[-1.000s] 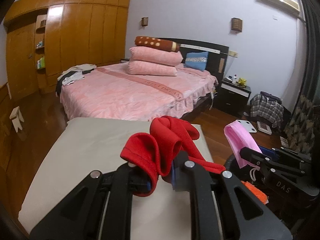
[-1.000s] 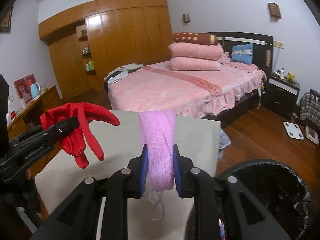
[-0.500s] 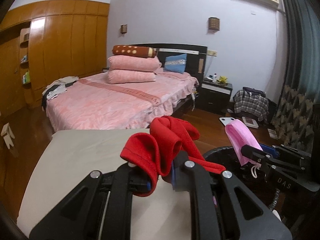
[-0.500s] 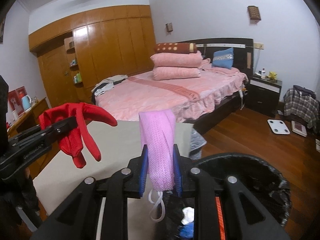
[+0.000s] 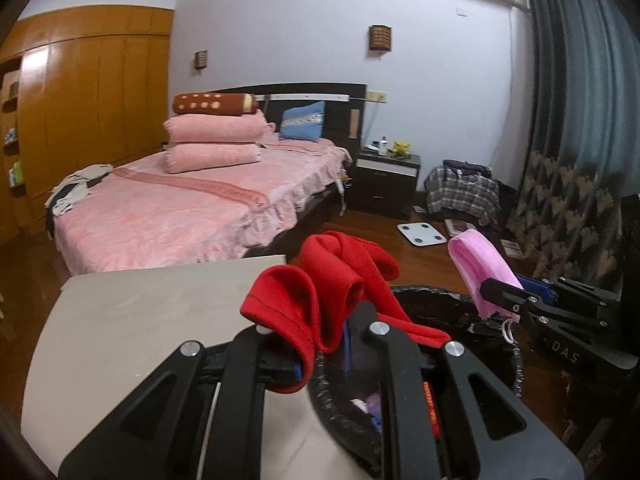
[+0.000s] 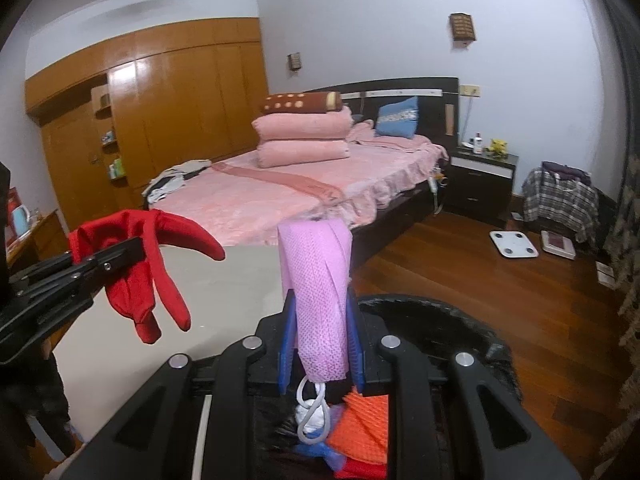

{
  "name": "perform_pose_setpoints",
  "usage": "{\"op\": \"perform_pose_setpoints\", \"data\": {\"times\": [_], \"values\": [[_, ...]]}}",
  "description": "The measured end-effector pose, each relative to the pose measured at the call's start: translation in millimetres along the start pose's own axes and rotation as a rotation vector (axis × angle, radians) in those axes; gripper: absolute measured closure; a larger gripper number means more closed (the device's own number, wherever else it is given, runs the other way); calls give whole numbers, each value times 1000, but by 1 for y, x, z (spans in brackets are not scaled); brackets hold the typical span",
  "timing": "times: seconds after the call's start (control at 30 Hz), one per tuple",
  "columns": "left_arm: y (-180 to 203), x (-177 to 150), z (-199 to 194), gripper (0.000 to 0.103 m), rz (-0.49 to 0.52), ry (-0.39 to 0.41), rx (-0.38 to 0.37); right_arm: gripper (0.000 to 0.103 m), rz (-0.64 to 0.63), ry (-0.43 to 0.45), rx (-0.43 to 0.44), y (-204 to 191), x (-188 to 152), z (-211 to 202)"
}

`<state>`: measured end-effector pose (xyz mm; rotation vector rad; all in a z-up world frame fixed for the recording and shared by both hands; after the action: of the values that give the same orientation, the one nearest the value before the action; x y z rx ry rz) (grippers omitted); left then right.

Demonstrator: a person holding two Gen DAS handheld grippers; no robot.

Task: Collect trash
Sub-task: 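Carry the red glove and pink pouch over the bin with both tools, then open both tools over the bin, dropping the glove and pouch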

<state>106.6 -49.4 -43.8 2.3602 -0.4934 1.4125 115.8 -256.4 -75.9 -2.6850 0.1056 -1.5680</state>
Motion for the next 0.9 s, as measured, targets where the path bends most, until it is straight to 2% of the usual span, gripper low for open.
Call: {"op": "perform_pose_setpoints", "data": {"times": [0.43,0.77,0.83,0.87,0.9], "values": [[36,-24,65,90,26,-84,-129,80,43,-66,-120,57,-21,16],[46,-41,118,89,33,-150,-185,80,61,-123,-156,78,-36,43],[47,-43,129,87,31,-168,-206,79,61,-134,-163,82,-40,48],[48,-44,133,82,29,-177,-215,78,62,-140,-167,83,-42,51],[47,-46,138,72,24,-187,-231,77,59,-150,-172,85,-44,54]]}}
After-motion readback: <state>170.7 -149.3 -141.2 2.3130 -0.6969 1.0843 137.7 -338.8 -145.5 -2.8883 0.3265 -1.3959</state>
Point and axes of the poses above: each gripper's, at about its wrist camera, not at the fingertips, and z roughly the way its jaws point, y to its right, x to its top, the point moved 1 cm from there along z, roughly the way its jaws point, and after that the axes turned 9 degrees about -x, right-handed, at the moved point
